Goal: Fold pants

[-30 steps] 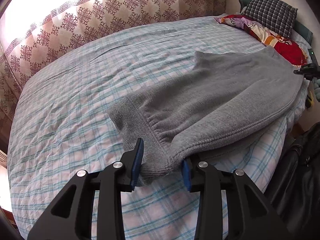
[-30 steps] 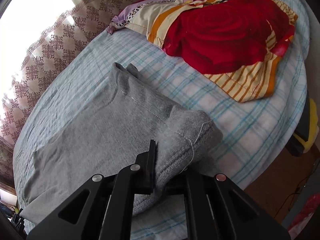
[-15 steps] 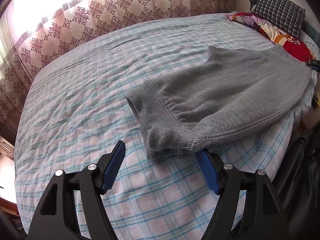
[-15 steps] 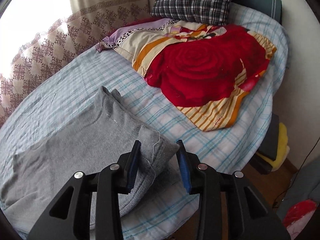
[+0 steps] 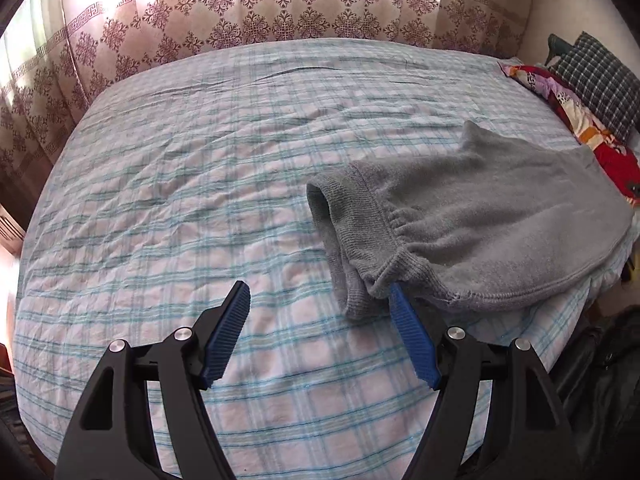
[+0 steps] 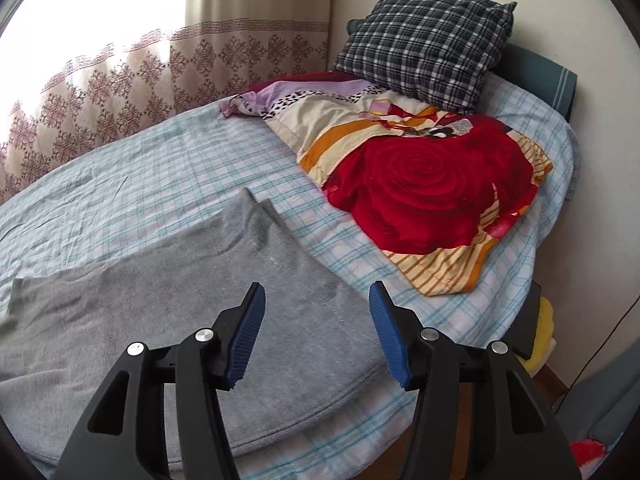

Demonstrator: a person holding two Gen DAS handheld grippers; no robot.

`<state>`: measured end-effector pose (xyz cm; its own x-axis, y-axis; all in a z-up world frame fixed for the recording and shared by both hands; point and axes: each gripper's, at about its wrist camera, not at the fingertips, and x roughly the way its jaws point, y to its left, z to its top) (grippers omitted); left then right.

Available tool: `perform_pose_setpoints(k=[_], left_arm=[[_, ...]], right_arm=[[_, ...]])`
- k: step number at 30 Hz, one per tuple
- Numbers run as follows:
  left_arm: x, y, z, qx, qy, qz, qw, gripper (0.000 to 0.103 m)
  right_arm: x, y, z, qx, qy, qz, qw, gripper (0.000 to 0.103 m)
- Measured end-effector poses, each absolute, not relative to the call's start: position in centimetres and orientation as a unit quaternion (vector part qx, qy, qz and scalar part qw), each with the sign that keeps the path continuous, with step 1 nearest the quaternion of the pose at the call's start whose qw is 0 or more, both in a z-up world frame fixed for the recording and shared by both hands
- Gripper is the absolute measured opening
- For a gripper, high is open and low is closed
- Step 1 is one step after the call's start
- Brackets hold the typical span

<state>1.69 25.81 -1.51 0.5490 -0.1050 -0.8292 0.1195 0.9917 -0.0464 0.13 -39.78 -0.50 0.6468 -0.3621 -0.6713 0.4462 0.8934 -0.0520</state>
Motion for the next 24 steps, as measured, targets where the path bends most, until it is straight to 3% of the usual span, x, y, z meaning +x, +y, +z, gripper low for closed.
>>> perform_pose_setpoints(k=[16, 21, 23, 24], left_arm=[[6.6, 26.7, -1.3, -0.062, 0.470, -0.069, 0.878, 0.074], [8.6, 24.4, -3.0, -0.038, 0.496, -0.072, 0.864, 0.074], [9.7, 23.3, -4.0, -0.025, 0.510, -0.066, 0.857, 0.070], [10.3, 22.9, -4.4, -0.019, 0.518, -0.060, 0.853, 0.062]], right_arm=[[3.1, -26.8, -4.0, 0.032, 0.441, 0.010, 0.897, 0.055], [3.8, -24.7, -4.3, 0.030, 0.448, 0.039, 0.893, 0.055], [4.3, -24.2, -4.3, 0.036, 0.452, 0.049, 0.890, 0.055], [4.6, -23.8, -4.2, 0.035, 0.453, 0.056, 0.889, 0.055]])
